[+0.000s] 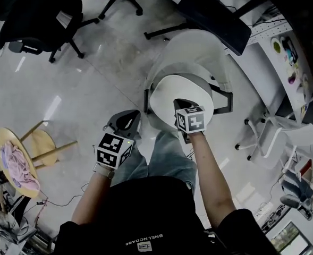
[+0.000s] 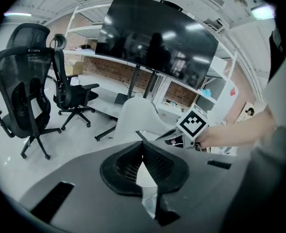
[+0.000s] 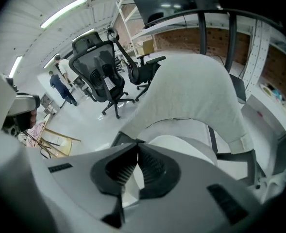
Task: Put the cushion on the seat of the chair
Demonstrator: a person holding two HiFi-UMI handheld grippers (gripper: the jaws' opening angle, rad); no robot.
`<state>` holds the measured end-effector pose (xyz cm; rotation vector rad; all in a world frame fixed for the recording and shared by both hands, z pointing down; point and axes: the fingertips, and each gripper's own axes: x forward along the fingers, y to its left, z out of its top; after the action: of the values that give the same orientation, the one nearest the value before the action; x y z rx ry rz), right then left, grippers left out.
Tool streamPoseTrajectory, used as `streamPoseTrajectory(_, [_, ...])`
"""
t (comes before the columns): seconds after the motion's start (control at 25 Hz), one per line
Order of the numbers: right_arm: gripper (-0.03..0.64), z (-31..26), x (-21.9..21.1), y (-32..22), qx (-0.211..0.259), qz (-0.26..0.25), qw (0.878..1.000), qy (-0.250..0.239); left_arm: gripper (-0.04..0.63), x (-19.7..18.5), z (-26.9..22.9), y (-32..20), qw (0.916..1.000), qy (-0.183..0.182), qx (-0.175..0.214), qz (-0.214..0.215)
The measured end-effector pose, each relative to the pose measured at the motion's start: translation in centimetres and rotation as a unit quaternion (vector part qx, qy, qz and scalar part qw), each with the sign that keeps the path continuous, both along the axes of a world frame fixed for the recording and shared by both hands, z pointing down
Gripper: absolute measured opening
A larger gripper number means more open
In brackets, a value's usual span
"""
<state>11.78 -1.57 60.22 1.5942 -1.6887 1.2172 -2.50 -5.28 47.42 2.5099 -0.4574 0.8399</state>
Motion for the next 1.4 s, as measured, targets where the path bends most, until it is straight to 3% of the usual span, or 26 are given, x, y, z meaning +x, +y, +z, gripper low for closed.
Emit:
streamPoseTrajectory(0.44, [0.011,-6.9,5.8,1.9,0.064,0.114,0.991,0.005,0.012,7.9,-2.4,0.5,0.9933,0.021,0.018,0.112])
streamPoseTrajectory(0.88, [0.011,-14.8,10.8,3.6,0.143,0.208,0.967,0.037,0.012,15.0,-6.3,1.4,0.9766,0.067,0.037,0.201])
streamPoseTrajectory(1.4, [0.011,-24.2,15.0,6.6,0.238,0.264,0.932,0.07,0.012,22.3,-12.9,4.4,0.9537,0.125,0.079,0.262])
